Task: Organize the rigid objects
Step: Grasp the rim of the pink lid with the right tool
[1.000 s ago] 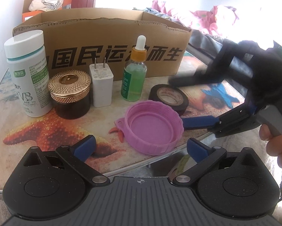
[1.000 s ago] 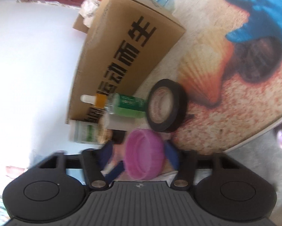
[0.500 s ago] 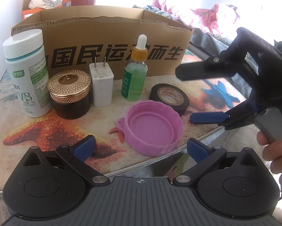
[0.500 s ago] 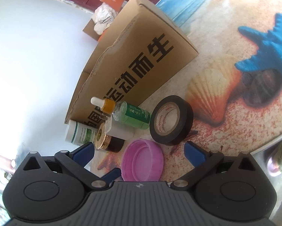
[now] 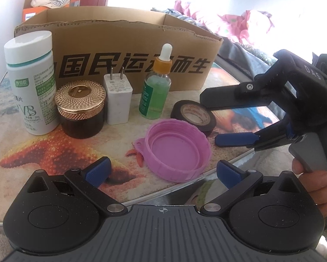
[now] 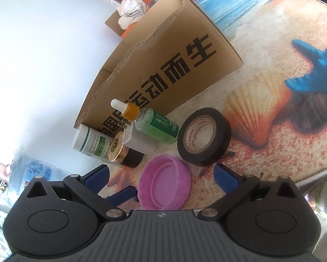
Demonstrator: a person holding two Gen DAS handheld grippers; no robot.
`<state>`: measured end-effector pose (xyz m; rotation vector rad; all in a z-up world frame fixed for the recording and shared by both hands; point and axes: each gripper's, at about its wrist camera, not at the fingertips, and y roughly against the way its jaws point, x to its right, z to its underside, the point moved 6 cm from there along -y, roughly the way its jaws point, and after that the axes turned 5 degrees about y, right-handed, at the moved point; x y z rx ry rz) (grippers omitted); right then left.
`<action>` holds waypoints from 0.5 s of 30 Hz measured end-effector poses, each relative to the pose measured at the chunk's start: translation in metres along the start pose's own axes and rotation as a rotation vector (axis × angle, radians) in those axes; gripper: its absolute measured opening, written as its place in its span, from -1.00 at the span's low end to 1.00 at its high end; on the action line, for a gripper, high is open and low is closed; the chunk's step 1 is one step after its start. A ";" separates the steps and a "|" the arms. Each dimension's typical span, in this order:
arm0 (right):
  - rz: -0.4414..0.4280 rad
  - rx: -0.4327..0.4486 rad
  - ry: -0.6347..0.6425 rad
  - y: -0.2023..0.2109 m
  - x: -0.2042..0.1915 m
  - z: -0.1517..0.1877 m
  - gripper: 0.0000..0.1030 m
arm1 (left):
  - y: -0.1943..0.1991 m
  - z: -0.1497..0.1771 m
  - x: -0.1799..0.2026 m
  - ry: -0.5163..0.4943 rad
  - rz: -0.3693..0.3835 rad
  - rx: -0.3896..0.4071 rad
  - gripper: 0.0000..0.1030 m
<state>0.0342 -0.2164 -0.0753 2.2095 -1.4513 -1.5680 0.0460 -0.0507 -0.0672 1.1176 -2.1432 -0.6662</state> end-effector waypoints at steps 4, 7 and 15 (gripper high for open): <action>0.089 0.038 0.179 0.004 -0.016 0.005 0.94 | 0.002 -0.001 0.001 -0.011 -0.020 0.014 0.99; 0.160 0.076 0.305 0.007 -0.025 0.008 0.74 | 0.005 -0.001 0.010 -0.082 -0.033 0.041 0.93; 0.232 0.030 0.399 -0.004 -0.027 0.016 0.27 | -0.007 0.001 0.027 -0.183 -0.066 0.014 0.53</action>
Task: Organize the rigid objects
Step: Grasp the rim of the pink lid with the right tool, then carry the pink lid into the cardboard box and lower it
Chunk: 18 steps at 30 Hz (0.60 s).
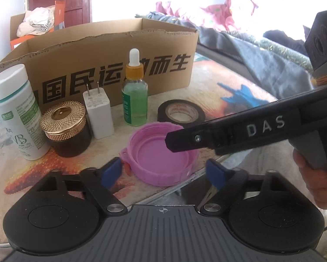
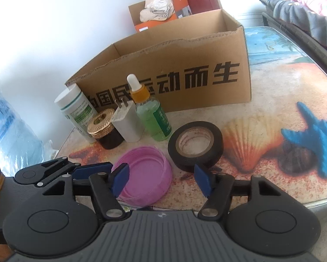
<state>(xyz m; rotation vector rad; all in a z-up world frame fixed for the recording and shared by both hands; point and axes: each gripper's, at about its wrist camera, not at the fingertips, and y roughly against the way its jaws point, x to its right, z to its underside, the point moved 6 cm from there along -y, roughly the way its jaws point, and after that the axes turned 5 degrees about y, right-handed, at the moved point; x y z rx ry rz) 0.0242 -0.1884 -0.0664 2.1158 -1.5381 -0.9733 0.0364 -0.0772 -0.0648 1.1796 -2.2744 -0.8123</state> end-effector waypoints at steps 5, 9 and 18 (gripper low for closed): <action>0.024 -0.014 0.012 -0.007 0.000 0.001 -0.13 | -0.005 -0.001 -0.002 0.024 -0.007 -0.008 0.37; 0.010 -0.026 -0.010 -0.010 0.002 0.000 -0.59 | -0.006 -0.001 -0.005 0.025 -0.008 0.004 0.32; 0.025 0.045 0.013 0.021 -0.019 -0.020 -0.61 | 0.025 -0.020 0.001 0.000 -0.023 0.082 0.31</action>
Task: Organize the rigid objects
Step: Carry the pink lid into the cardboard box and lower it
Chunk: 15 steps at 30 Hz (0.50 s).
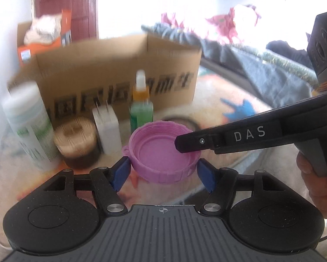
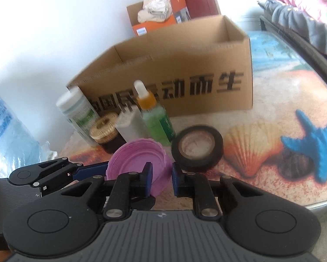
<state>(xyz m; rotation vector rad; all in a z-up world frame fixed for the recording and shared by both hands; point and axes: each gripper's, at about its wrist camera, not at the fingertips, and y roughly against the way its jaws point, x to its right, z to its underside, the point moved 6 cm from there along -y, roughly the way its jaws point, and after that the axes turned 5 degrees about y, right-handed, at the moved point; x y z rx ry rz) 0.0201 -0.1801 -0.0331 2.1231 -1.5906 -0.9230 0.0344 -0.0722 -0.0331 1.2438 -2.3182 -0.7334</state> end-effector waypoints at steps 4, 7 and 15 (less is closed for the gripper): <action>-0.004 0.113 0.064 0.029 -0.021 -0.041 -0.60 | 0.030 -0.041 -0.001 -0.067 -0.032 0.106 0.31; -0.016 0.202 0.134 0.042 -0.036 -0.082 -0.60 | 0.046 -0.082 -0.009 -0.119 -0.068 0.186 0.31; -0.148 0.094 0.126 -0.018 -0.039 -0.186 -0.60 | 0.022 -0.164 -0.063 -0.128 -0.117 0.158 0.32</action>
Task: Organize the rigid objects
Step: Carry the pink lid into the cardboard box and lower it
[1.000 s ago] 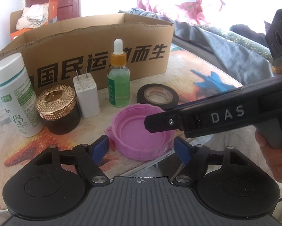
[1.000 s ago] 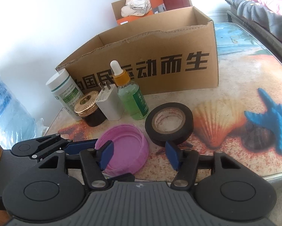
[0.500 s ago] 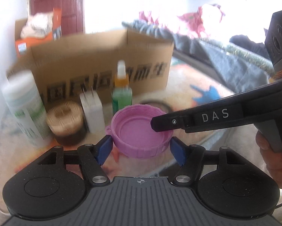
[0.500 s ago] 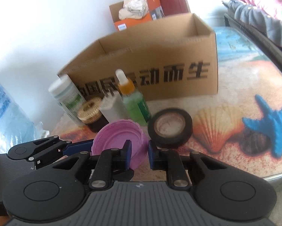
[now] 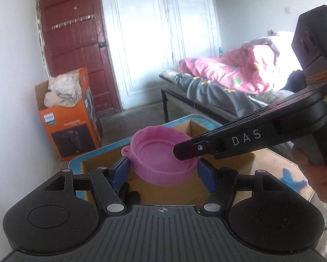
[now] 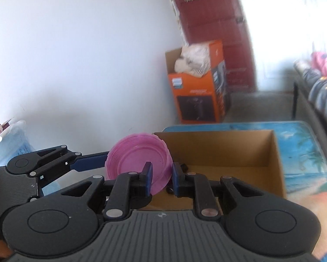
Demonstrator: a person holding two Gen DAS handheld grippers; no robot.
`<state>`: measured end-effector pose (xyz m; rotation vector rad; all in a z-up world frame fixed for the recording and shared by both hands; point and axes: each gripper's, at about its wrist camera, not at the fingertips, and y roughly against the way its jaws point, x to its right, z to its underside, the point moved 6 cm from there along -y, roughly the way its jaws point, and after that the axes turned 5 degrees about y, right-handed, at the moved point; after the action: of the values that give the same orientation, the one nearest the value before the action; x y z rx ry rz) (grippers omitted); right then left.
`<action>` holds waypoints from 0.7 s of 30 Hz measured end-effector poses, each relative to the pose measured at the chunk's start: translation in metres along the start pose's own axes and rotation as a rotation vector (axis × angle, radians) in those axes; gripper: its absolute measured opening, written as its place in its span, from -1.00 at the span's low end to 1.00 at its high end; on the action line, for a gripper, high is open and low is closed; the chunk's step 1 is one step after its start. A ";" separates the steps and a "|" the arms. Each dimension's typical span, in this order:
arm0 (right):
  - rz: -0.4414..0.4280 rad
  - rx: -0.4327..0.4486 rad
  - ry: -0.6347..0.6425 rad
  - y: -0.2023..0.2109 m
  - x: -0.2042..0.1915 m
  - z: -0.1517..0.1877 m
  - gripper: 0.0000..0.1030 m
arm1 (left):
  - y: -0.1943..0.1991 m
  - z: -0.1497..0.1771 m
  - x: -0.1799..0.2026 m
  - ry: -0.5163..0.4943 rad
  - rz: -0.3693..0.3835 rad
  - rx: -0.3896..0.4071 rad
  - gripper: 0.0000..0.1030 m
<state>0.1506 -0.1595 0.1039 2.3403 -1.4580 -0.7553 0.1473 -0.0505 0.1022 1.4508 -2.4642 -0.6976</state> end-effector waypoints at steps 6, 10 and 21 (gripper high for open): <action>-0.112 -0.281 -0.157 -0.091 0.036 -0.004 -0.61 | -0.055 0.014 -0.039 0.090 0.035 -0.201 0.31; -0.155 -0.429 -0.210 -0.133 0.048 0.014 -0.61 | -0.080 0.033 -0.055 0.123 0.045 -0.316 0.30; -0.220 -0.720 -0.221 -0.195 0.056 0.050 -0.61 | -0.095 0.053 -0.065 0.130 0.095 -0.492 0.30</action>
<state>0.2875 -0.1198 -0.0487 1.8954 -0.7914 -1.3620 0.2315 -0.0177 0.0137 1.1428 -2.0508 -1.0579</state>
